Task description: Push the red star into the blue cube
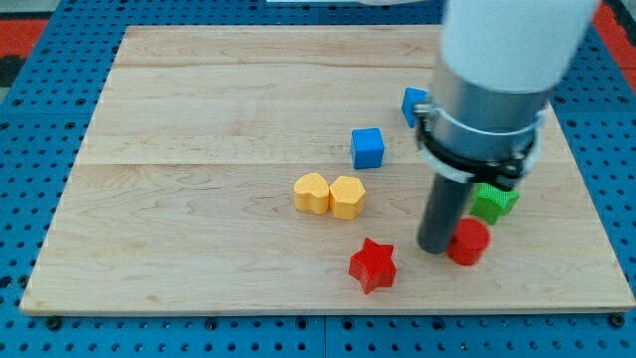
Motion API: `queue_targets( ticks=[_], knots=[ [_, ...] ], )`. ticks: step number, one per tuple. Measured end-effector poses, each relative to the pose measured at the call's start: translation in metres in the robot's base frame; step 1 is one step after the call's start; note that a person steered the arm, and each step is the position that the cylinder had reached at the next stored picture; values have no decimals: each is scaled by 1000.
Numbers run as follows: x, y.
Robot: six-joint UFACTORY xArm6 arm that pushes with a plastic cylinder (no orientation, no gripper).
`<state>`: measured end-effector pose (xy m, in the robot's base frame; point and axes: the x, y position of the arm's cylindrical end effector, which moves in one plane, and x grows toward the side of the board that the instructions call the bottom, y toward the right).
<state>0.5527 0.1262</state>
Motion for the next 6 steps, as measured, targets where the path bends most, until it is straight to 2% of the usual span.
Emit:
queue_targets(
  ticks=[1, 2, 3, 4, 6],
  knots=[
    [9, 9],
    [39, -2],
    [64, -44],
    [48, -97],
    [-48, -85]
  ],
)
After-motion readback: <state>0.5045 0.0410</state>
